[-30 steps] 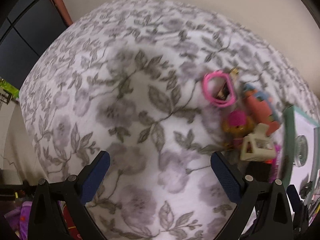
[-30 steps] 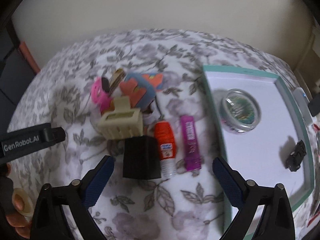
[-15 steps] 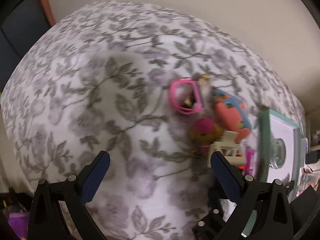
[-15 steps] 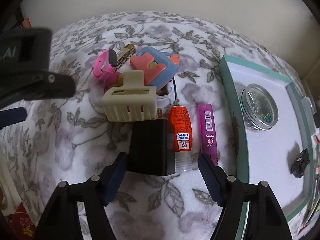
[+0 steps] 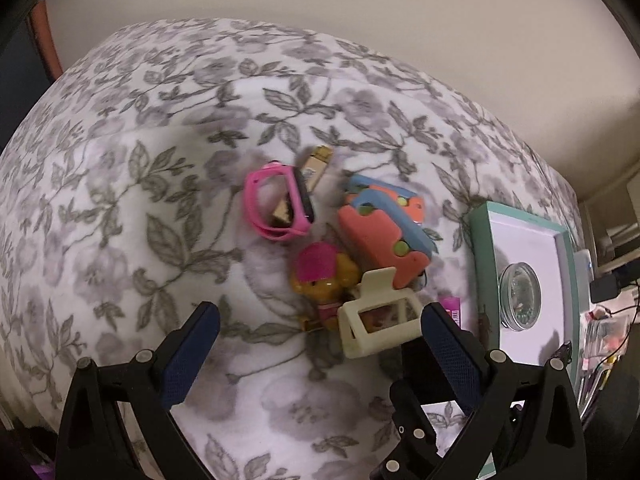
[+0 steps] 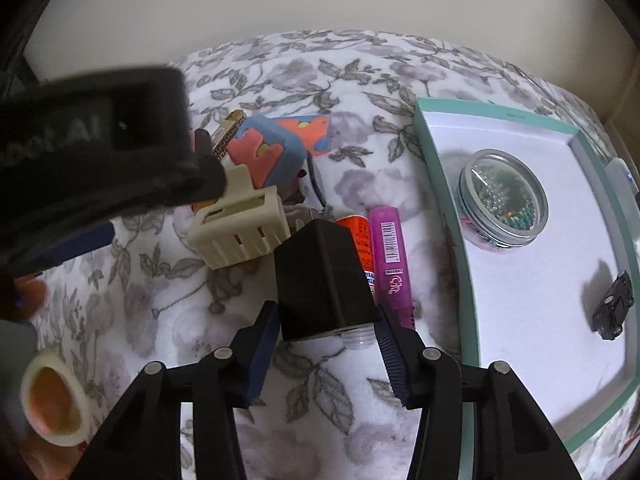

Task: Organize rigid objects
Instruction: 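Grasp the black plug charger with the right tool while the left tool grasps the cream clip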

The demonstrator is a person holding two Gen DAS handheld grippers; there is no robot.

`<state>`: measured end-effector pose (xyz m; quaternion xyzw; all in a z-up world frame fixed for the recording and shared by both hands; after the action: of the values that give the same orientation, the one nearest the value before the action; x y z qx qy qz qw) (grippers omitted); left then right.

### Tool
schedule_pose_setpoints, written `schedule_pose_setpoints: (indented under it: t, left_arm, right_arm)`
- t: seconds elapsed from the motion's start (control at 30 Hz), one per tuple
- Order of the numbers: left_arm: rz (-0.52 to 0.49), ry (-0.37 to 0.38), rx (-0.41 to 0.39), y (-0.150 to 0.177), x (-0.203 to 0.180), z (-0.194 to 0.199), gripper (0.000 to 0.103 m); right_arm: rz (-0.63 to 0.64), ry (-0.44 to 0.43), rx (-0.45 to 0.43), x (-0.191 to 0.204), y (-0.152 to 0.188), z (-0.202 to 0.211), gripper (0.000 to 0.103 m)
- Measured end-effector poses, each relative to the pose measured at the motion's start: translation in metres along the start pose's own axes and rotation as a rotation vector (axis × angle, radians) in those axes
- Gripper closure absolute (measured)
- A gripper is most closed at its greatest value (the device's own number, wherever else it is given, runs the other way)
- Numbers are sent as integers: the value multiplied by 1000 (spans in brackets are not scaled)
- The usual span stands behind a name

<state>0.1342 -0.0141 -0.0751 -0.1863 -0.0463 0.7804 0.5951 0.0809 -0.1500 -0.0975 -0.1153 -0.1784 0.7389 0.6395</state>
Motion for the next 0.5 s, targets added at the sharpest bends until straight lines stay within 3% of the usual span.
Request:
schedule_pose_setpoints:
  t: [0.2,0.3,0.37,0.5]
  left_arm:
    - [-59,-15,26,9,-16,-17,4]
    - [-91,-26,53,14,-20,-28,20]
    - [-101,-13,82,17,-23,-34,36]
    - [-111,-15,77,19,-24,-36,36]
  right_arm:
    - [-40,0,17,-15,1,-6,53]
    - [-53,-8,19,-20,0,-7,54]
    - [-55,-10,18,-20,-1,-7,54]
    - [-49,-10,19,-20,-1,-8,54]
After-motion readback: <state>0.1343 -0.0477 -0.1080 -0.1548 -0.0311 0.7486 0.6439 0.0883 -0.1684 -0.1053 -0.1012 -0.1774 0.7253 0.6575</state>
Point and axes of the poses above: each gripper's, at about its wrist camera, not at the fingertips, and z roughly against the way its jaws point, x to its left, y to its underside, the point moved 3 cm from there along -z, roughly the way its jaws point, and after that the axes turned 11 degrees about z, right-handed, at the moved point
